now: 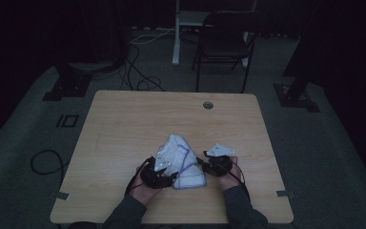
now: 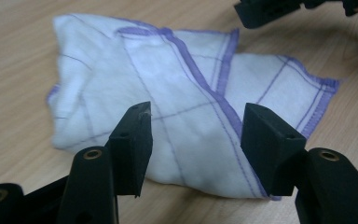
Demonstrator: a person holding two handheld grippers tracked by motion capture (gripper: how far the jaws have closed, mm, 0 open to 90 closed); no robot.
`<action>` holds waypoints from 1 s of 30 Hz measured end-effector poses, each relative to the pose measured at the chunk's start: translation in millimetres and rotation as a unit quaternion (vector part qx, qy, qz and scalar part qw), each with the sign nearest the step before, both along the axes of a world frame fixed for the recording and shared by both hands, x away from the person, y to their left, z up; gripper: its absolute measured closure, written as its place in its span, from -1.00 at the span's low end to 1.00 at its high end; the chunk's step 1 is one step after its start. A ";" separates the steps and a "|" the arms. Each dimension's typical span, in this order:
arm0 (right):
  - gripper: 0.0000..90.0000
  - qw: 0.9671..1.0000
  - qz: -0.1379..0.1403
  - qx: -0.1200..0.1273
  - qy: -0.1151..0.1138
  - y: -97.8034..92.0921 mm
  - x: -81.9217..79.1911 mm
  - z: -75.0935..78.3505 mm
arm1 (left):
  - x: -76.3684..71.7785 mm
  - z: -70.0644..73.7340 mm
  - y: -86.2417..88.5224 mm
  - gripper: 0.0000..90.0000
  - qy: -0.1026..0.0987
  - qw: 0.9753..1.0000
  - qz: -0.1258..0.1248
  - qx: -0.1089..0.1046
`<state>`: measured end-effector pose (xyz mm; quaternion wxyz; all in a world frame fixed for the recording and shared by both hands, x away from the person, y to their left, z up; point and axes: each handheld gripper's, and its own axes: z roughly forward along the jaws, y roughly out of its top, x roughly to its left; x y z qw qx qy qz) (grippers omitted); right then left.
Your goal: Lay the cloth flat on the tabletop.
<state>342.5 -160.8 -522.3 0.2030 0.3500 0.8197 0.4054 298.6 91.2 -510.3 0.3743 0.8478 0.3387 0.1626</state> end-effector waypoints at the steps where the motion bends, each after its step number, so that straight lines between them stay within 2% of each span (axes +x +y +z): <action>1: 0.28 1.000 0.000 0.000 0.000 0.0 0.0 0.0 | -0.9 -1.4 -2.0 -0.03 0.003 1.000 -0.003 0.001; 7: 0.26 1.000 0.004 -0.001 0.003 1.8 0.9 -1.0 | -9.7 -11.1 -15.6 -0.11 -0.005 0.999 -0.016 0.027; 11: 0.24 1.000 0.009 -0.005 0.006 3.6 0.6 -1.8 | -11.8 -21.4 -21.2 -0.16 -0.006 0.998 -0.008 0.057; 13: 0.24 1.000 0.010 -0.005 0.006 4.0 0.6 -2.0 | -11.8 -21.4 -21.2 -0.13 -0.006 0.998 -0.008 0.057; 14: 0.23 1.000 0.010 -0.005 0.006 4.0 0.6 -2.0 | -9.1 -25.3 -19.2 -0.13 0.002 0.998 0.009 0.063; 15: 0.22 1.000 0.012 -0.005 0.005 4.4 1.1 -1.8 | -7.6 -24.9 -16.2 0.17 0.009 0.998 0.015 0.053; 16: 0.22 1.000 0.012 -0.005 0.005 4.4 1.1 -1.8 | -6.8 -23.5 -14.2 0.17 0.008 0.998 0.023 0.055; 20: 0.21 1.000 0.021 -0.005 0.003 7.6 1.0 -0.1 | -4.0 -17.0 -6.5 0.64 0.014 0.998 0.037 0.045; 21: 0.21 1.000 0.021 -0.005 0.003 7.6 1.0 -0.1 | -4.0 -15.9 -5.1 0.64 0.012 0.998 0.039 0.044; 24: 0.19 0.999 0.037 -0.006 0.002 13.6 -0.3 -0.8 | -4.1 -13.4 -0.6 0.80 0.008 0.998 0.043 0.043; 30: 0.13 0.998 0.064 -0.011 0.009 23.8 -2.5 -4.7 | -3.3 -14.0 5.5 0.91 0.007 0.998 0.050 0.037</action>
